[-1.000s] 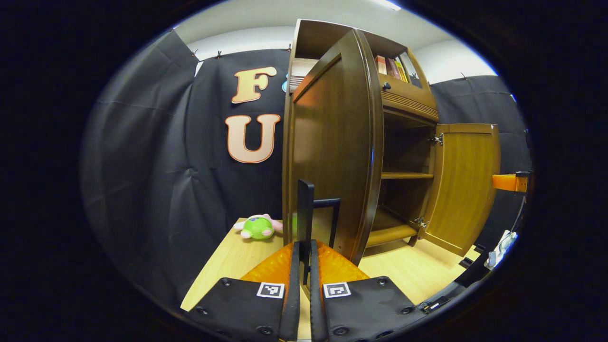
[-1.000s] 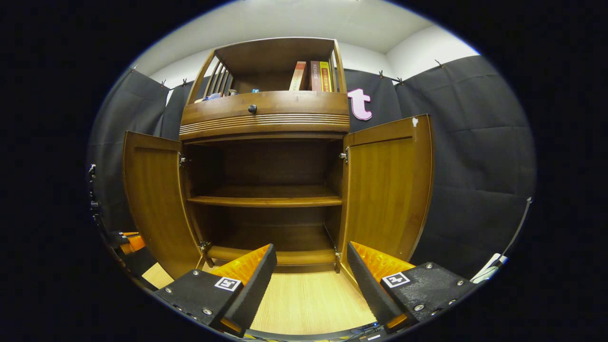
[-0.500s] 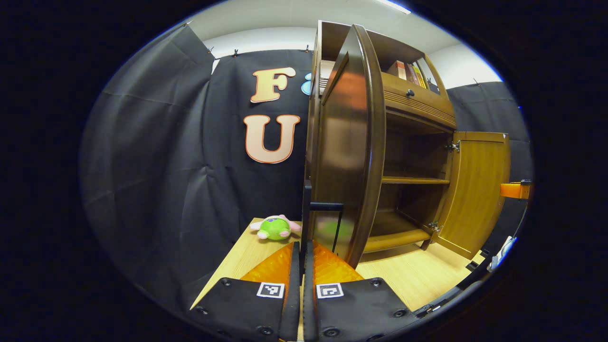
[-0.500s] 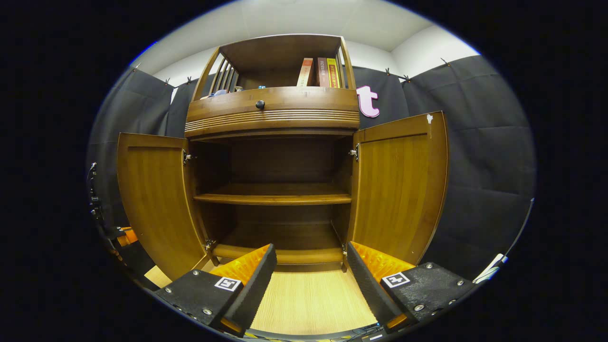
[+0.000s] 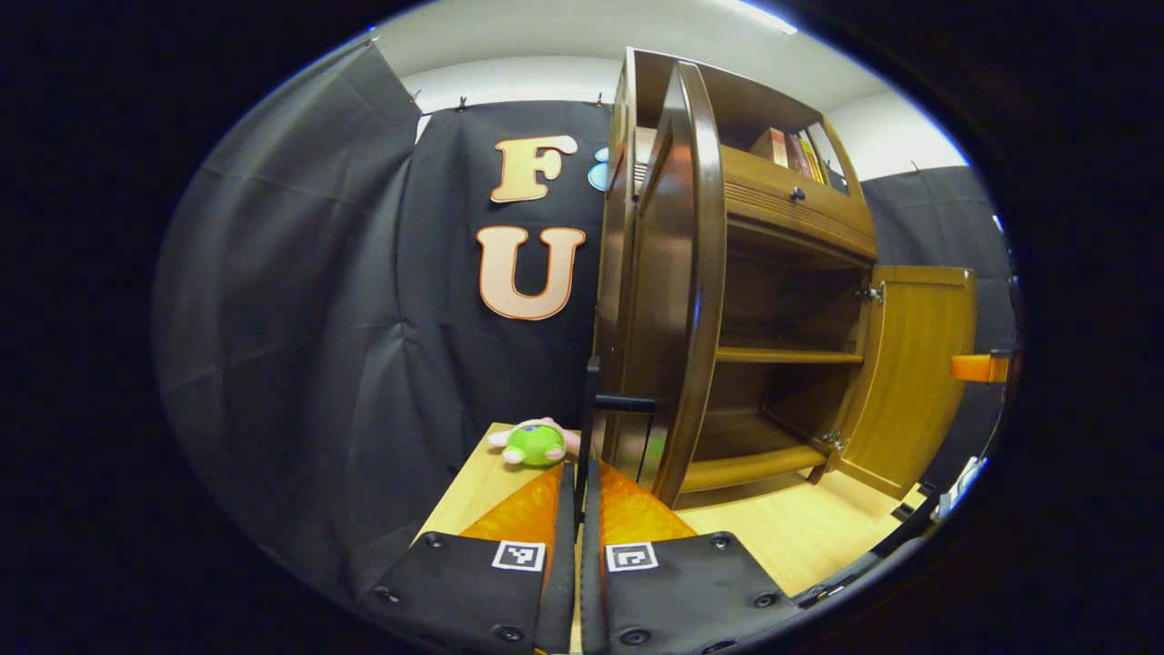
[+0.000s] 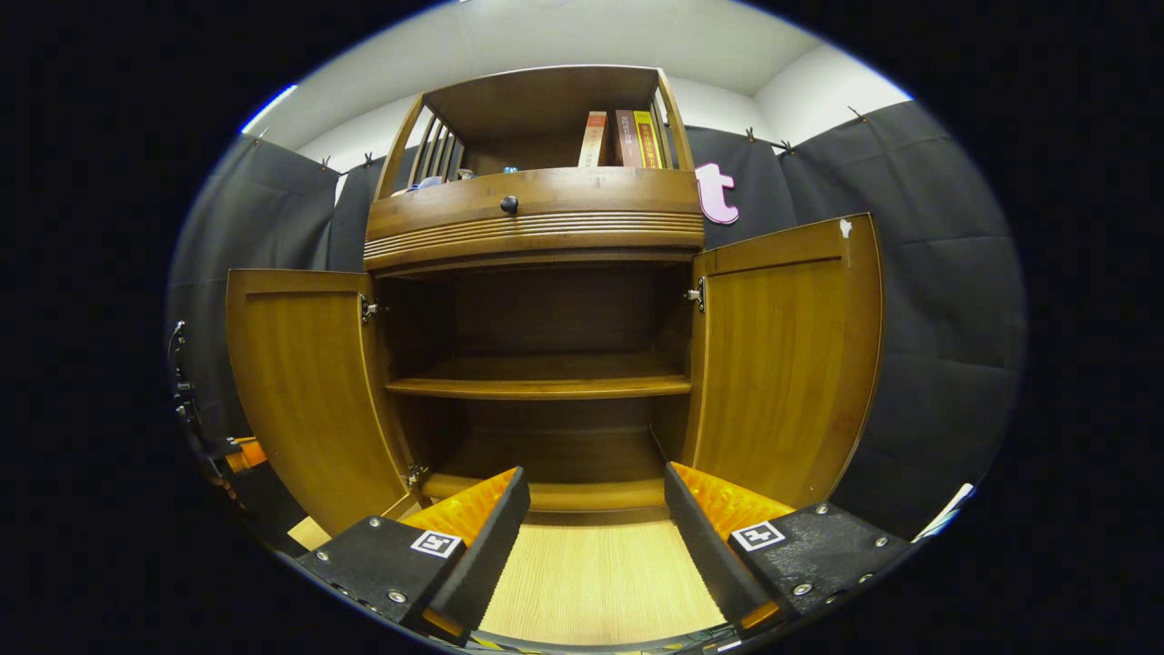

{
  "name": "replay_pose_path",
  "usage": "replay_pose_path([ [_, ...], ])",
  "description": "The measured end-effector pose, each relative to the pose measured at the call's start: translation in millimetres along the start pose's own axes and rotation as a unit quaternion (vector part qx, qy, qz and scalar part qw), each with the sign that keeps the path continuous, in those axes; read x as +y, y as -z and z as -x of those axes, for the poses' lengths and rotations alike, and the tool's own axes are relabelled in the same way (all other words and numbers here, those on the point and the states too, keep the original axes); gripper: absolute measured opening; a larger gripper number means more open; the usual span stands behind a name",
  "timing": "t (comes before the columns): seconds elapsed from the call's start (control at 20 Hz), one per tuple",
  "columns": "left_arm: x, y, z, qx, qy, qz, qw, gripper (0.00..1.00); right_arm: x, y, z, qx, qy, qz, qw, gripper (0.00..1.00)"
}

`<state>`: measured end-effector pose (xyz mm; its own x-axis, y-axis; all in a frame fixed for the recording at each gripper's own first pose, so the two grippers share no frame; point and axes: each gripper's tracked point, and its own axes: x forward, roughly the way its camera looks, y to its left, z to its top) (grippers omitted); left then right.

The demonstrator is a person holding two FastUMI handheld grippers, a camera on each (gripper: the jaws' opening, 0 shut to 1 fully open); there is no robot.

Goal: Open the right door of the double-door shoe cabinet with the right hand, and open the left door with the left hand.

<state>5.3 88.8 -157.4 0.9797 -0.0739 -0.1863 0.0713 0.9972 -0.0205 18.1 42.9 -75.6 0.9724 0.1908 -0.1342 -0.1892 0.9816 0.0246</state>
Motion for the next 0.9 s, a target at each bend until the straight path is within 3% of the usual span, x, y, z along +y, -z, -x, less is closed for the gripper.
replay_pose_path([
  [0.1,4.5,-2.9,6.7,0.000,-0.006,0.001,1.000,0.16,-1.6,0.1,-1.6,0.000,0.001,0.000,1.000,0.92],
  [0.45,9.4,-46.7,48.2,-0.018,-0.085,-0.004,0.996,0.16,-27.3,-9.8,-5.6,-0.005,0.020,-0.008,1.000,0.93],
  [0.5,7.4,-57.7,53.7,-0.030,-0.094,-0.010,0.995,0.23,-32.2,-12.4,-5.5,-0.006,0.024,-0.010,1.000,0.93],
  [0.55,7.7,-70.8,60.3,-0.042,-0.106,-0.018,0.993,0.22,-37.0,-15.4,-5.8,-0.009,0.027,-0.011,1.000,0.93],
  [0.6,4.1,-82.2,67.1,-0.050,-0.115,-0.023,0.992,0.31,-42.0,-19.4,-5.9,-0.012,0.031,-0.011,0.999,0.93],
  [0.85,-29.9,-104.1,68.2,-0.035,-0.112,-0.009,0.993,0.57,-73.0,-42.6,-2.1,-0.030,0.065,0.030,0.997,0.92],
  [0.9,-38.4,-111.2,69.0,-0.038,-0.110,-0.002,0.993,0.56,-77.6,-49.8,-0.4,-0.036,0.069,0.036,0.996,0.92],
])
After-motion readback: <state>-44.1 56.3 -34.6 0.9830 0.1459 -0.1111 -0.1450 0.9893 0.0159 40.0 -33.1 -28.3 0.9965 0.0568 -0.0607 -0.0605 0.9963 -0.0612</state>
